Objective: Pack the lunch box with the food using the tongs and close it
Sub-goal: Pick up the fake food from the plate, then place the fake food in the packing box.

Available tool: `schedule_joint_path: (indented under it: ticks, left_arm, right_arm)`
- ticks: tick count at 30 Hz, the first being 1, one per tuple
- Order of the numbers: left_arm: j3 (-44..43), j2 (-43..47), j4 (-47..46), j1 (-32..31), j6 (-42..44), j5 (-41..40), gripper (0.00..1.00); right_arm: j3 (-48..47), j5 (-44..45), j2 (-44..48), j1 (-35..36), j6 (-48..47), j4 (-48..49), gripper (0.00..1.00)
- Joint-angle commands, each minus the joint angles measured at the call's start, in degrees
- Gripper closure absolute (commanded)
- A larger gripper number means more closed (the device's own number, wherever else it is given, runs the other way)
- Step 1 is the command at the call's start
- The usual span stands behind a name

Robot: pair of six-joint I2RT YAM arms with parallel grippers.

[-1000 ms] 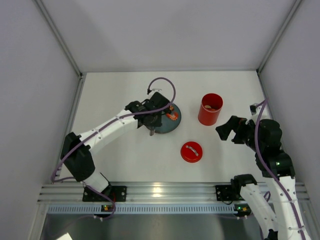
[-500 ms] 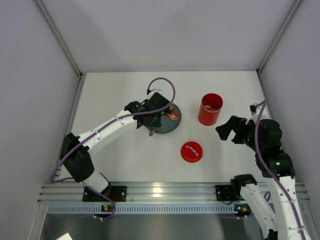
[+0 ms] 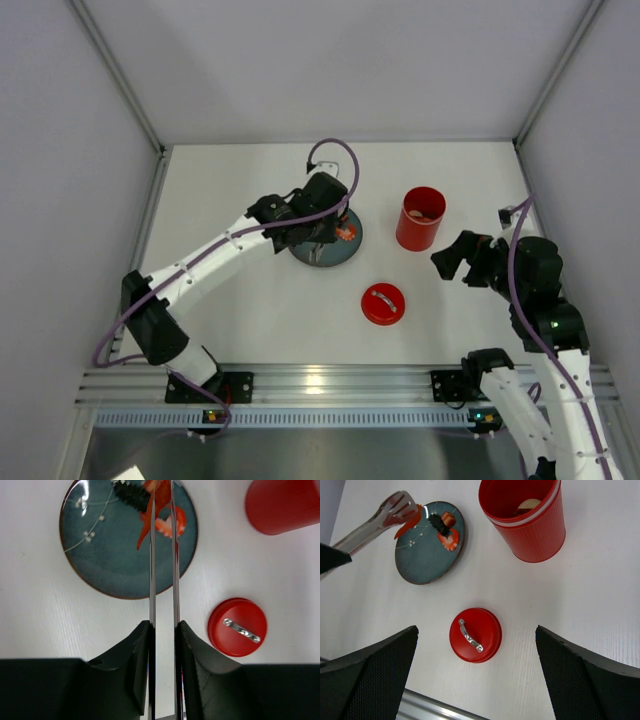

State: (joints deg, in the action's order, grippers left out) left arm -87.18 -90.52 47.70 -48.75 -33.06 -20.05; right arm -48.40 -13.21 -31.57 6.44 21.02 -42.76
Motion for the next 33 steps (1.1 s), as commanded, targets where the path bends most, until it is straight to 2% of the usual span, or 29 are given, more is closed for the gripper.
schedule_joint_path:
  ticks: [1, 8, 19, 33]
  left_arm:
    - [-7.81, -0.44, -3.75, -2.74, 2.21, 1.77, 0.77]
    - [-14.33, -5.45, -9.55, -6.7, 3.44, 5.64, 0.77]
    - [-15.48, -8.44, -20.27, -7.67, 4.67, 12.14, 0.76]
    - [-17.68, -14.42, -21.77, -7.76, 4.58, 10.83, 0.74]
  right_arm:
    - [-1.96, -0.15, -0.33, -0.55, -0.27, 2.33, 0.01]
    - [-3.01, 0.73, -0.16, -0.55, -0.62, 1.28, 0.01]
    - [-3.19, 1.17, 0.55, -0.55, -0.8, 0.4, 0.0]
    - [-2.84, 1.61, 1.25, -0.55, -1.06, -0.3, 0.01]
